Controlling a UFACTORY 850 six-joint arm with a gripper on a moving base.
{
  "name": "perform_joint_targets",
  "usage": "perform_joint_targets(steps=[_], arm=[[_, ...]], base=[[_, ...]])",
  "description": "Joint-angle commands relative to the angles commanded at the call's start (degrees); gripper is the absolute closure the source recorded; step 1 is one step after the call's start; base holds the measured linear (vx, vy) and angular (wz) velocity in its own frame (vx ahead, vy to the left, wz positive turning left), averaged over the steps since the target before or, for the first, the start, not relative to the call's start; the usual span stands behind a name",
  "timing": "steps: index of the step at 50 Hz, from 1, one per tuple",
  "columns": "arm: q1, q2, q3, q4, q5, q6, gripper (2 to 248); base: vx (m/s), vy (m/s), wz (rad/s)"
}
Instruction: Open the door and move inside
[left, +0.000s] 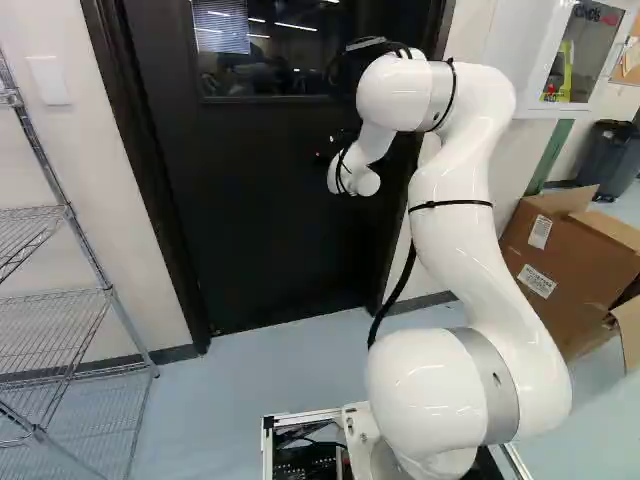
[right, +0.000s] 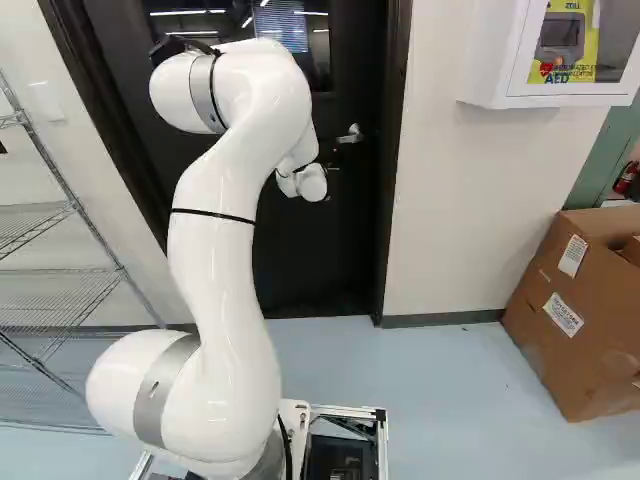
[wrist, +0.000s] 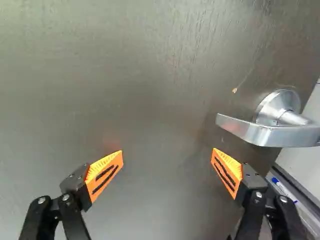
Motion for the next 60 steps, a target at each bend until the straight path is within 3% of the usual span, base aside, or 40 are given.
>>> perform_joint_targets(steps=[14, 28, 43, 60], arm=[[0.4, -3.9, -5.4, 0.0, 0.0, 0.0, 3], [0.5, -4.5, -6.3, 0.0, 0.0, 0.0, 3], [0.4, -3.0, -4.2, 0.1, 0.0, 0.0, 3], [0.3, 1.2, 1.7, 1.3, 0.0, 0.0, 3]], base=[[0.0, 0.0, 0.0], [0.0, 0.0, 0.0], [0.0, 0.0, 0.0], [0.0, 0.0, 0.0]])
